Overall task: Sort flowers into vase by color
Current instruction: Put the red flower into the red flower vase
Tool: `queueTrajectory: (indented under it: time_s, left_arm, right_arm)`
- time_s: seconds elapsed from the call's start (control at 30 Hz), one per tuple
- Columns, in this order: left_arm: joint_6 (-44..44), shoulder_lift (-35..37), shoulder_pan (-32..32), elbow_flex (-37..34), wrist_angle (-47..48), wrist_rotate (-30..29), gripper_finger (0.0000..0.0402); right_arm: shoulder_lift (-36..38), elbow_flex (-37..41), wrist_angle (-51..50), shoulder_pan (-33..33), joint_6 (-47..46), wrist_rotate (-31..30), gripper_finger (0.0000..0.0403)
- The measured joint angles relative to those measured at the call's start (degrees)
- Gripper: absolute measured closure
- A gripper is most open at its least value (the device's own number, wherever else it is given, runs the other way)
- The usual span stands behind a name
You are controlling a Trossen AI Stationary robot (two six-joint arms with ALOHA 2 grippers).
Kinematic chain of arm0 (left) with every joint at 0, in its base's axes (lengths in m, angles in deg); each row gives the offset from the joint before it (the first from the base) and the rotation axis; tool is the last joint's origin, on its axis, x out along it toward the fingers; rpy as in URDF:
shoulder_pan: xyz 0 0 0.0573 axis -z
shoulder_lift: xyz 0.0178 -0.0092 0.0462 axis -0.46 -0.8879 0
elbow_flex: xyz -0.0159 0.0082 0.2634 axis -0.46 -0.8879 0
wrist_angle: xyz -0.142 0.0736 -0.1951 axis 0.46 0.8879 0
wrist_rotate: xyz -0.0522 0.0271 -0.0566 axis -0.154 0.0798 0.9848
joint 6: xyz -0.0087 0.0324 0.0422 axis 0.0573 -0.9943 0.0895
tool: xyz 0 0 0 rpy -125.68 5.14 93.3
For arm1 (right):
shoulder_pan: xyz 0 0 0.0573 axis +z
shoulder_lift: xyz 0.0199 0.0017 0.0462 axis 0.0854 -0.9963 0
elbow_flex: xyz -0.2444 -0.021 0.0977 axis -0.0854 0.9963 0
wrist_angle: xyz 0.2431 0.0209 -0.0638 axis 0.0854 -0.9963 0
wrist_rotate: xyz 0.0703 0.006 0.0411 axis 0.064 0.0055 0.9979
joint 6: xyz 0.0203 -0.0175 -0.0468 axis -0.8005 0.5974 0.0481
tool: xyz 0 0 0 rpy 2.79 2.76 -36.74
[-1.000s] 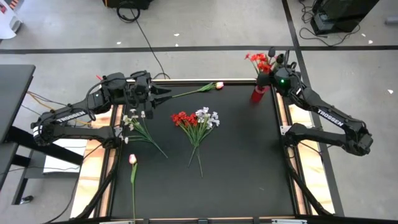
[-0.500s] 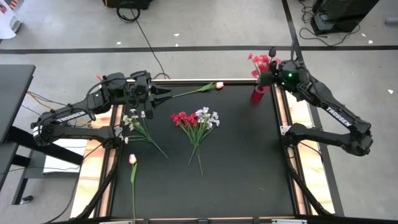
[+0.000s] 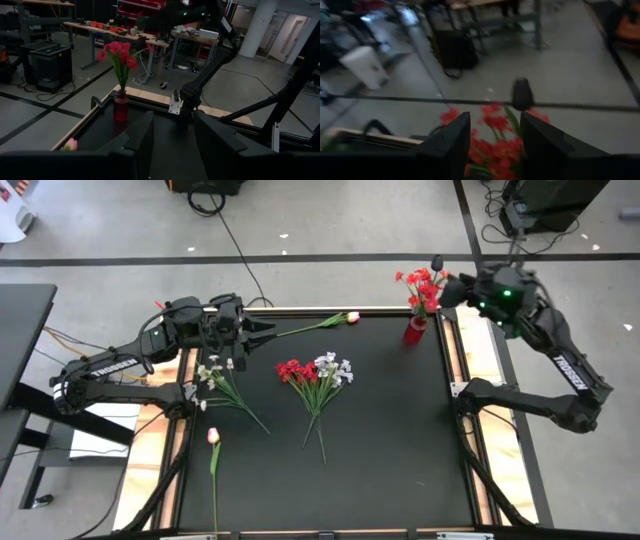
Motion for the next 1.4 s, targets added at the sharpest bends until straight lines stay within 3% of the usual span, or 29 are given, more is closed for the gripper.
queueTrajectory:
  time_s: [0.5, 1.0, 1.4]
  left_arm:
    - [0.0, 0.0, 0.0, 0.0, 0.0, 0.0, 0.0256]
    - [3.2, 0.0, 0.0, 0.0, -7.0, 0.0, 0.0256]
    - [3.2, 0.0, 0.0, 0.0, -14.8, -1.3, 0.0256]
  right_arm:
    - [-1.5, -1.2, 13.2, 7.6, 5.5, 20.2, 0.0221]
    - [-7.2, -1.2, 20.6, 20.6, 2.5, 21.3, 0.0226]
    - [-15.1, -1.2, 20.3, 30.6, -0.6, 21.0, 0.0238]
